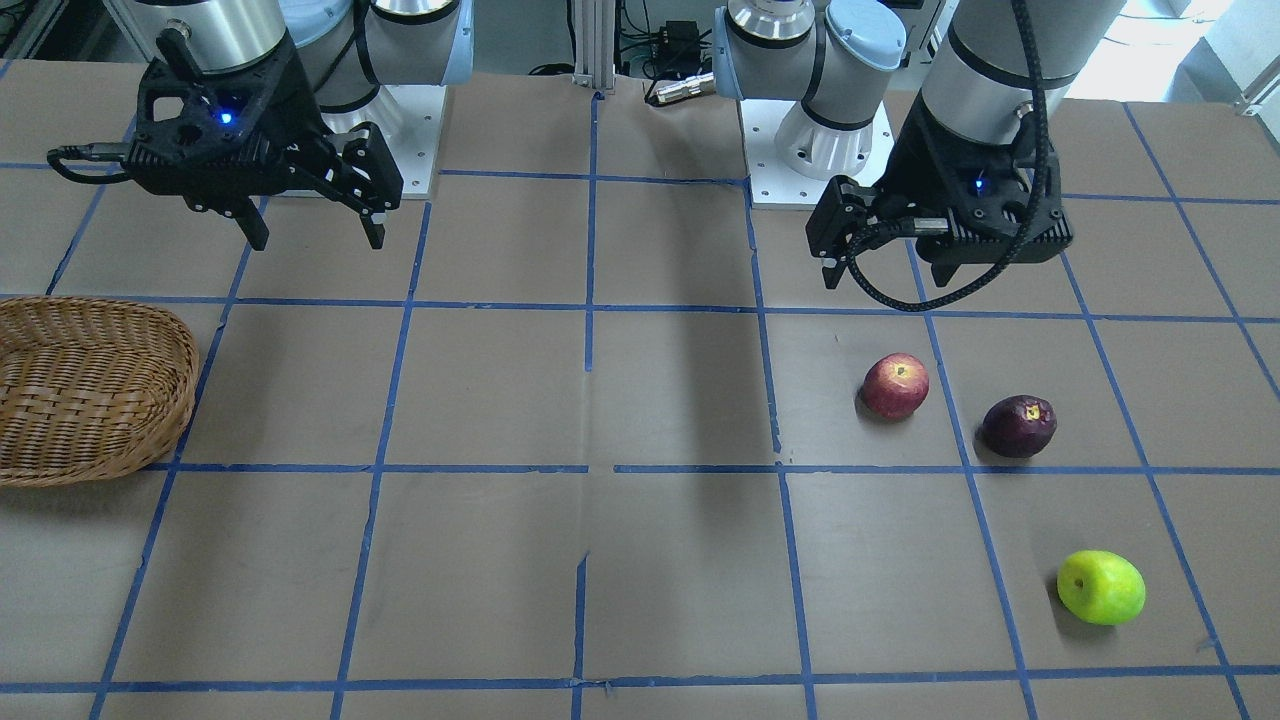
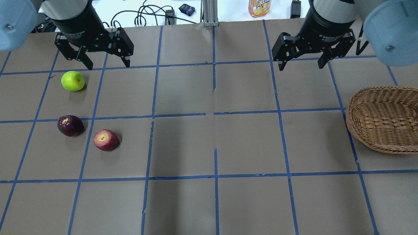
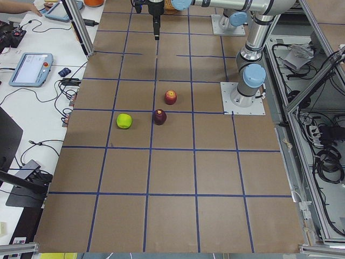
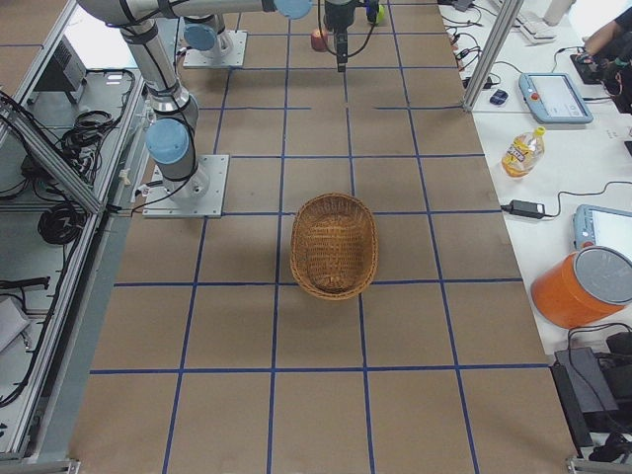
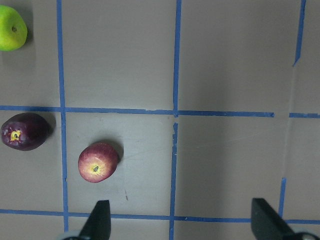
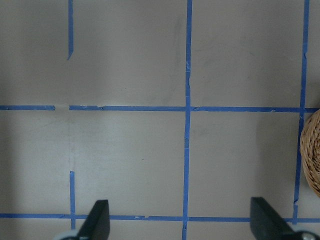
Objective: Put all apples into basket
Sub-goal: 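Move the left gripper toward the red apple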
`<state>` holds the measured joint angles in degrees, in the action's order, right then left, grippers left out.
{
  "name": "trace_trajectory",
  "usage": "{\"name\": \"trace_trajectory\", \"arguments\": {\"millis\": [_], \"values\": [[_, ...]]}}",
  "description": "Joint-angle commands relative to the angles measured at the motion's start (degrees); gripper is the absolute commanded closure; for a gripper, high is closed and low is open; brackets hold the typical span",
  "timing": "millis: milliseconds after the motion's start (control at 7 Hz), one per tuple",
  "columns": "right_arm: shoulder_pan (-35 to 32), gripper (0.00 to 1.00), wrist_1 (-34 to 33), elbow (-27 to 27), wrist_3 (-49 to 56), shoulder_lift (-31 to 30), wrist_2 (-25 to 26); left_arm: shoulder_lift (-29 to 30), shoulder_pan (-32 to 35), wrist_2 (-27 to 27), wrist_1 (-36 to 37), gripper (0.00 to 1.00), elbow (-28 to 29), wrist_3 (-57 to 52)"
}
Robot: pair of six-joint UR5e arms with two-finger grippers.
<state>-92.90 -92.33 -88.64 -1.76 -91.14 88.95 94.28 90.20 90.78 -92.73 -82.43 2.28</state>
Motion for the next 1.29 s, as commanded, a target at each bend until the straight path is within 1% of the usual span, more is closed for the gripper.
{"name": "trace_trajectory", "arguments": {"millis": [0,286,571,714,857,1000,1143], "values": [[0.0,0.00,0.0,0.0,0.0,0.0,0.0,-0.1,0.0,-0.1,-0.1,0.00,0.0,0.0],[0.0,0.00,0.0,0.0,-0.1,0.0,-0.1,-0.2,0.0,-0.1,-0.1,0.00,-0.4,0.0],[0.0,0.00,0.0,0.0,-0.1,0.0,-0.1,-0.8,-0.5,0.6,-0.1,0.00,-2.5,-0.9],[0.0,0.00,0.0,0.0,-0.1,0.0,-0.1,-0.6,-4.4,0.7,0.0,0.00,-4.4,-7.9],[0.0,0.00,0.0,0.0,-0.1,0.0,-0.1,0.5,-10.3,0.2,1.0,0.00,-8.8,-11.8],[0.0,0.00,0.0,0.0,-0.1,0.0,-0.1,1.2,-14.0,0.2,7.8,0.00,-14.4,-14.4],[0.0,0.00,0.0,0.0,-0.1,0.0,-0.1,1.4,-16.6,0.4,14.6,0.00,-20.9,-20.2]]}}
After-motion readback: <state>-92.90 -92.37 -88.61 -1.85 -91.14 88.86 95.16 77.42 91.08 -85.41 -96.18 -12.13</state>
